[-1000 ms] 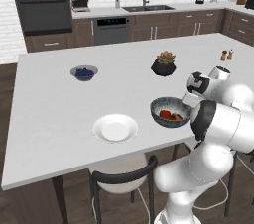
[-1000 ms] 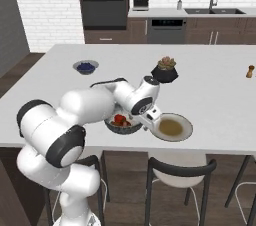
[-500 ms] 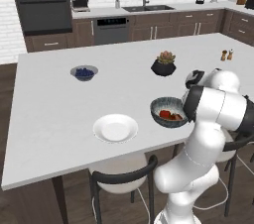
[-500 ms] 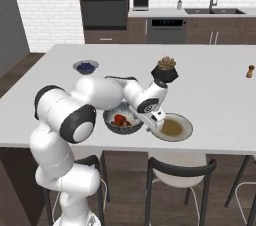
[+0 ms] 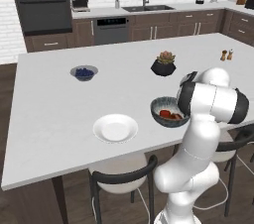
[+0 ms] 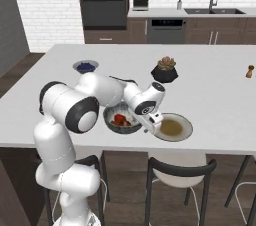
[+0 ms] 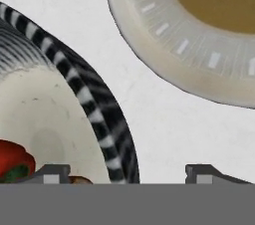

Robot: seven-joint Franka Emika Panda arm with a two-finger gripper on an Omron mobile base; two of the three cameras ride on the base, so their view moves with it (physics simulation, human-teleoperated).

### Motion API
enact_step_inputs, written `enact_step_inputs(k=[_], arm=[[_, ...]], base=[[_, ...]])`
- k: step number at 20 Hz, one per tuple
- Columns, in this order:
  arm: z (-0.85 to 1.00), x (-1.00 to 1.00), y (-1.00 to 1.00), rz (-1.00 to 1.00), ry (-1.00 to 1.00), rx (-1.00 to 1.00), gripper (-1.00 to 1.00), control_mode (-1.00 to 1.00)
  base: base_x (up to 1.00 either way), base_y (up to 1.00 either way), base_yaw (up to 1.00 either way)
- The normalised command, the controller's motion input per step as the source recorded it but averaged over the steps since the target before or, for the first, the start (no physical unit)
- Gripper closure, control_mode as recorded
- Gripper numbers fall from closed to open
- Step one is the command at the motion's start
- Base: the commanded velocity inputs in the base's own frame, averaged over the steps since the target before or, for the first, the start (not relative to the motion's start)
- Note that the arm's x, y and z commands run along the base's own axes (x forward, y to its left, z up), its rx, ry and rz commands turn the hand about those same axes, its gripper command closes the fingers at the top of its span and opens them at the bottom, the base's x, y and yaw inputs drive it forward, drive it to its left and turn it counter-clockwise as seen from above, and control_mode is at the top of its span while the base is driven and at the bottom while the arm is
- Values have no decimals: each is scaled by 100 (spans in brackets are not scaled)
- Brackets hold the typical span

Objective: Pick the chicken drumstick and bell pepper from their plates and place them in the bowl. Then put the bowl in the fridge.

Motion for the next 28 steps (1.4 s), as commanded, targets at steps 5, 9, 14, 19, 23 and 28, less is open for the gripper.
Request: enact_step_inputs(k=[5, 9, 14, 19, 23, 28], arm=[[-18, 3, 24, -1, 0, 0, 100, -100], [-10, 0, 33, 0, 0, 0, 100, -100], [2, -17, 57, -20, -19, -4, 100, -100], [63, -42, 49, -36, -8, -7, 100, -100], [100, -43, 40, -37, 20, 2, 100, -100], [94, -49, 33, -43, 26, 9, 100, -100]], base=[[0, 0, 0], [0, 0, 0], [0, 0, 0], [0, 0, 0], [0, 0, 0], [0, 0, 0]])
